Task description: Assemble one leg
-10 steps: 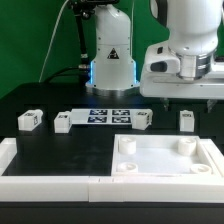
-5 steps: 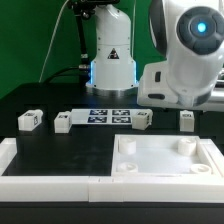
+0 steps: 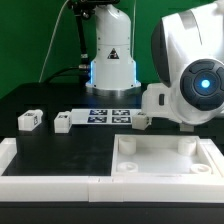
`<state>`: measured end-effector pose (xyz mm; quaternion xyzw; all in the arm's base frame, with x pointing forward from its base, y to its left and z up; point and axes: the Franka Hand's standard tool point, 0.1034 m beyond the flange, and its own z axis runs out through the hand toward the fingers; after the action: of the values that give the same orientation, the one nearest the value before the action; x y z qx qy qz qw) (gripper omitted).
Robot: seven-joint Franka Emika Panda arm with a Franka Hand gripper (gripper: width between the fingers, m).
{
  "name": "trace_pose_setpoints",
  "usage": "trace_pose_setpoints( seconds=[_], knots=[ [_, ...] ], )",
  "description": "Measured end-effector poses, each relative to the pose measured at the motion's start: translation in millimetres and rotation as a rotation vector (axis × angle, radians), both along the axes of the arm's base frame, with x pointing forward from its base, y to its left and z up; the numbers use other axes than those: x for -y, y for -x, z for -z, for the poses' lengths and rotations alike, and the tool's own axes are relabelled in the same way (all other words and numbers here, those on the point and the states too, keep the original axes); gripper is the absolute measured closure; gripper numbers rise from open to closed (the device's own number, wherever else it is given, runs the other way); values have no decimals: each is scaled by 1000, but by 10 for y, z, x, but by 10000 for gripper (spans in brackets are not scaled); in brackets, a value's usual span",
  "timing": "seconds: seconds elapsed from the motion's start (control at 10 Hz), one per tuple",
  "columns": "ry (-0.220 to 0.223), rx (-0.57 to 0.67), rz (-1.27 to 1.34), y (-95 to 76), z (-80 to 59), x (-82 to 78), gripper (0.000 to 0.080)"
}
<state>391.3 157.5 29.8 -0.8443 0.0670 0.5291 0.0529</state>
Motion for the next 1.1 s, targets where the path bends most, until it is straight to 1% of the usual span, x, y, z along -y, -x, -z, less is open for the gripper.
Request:
trace_pose_setpoints(
  seconds=[0.2,0.4,0.7,0.9,1.1],
  knots=[
    [6,8,-9,69,97,-62,150],
    [8,5,-12,116,173,-83,150],
    [10,1,-13,133,182,-85,162],
    [10,1,-13,133,182,-85,511],
    [10,1,-13,133,182,-85,511]
  ],
)
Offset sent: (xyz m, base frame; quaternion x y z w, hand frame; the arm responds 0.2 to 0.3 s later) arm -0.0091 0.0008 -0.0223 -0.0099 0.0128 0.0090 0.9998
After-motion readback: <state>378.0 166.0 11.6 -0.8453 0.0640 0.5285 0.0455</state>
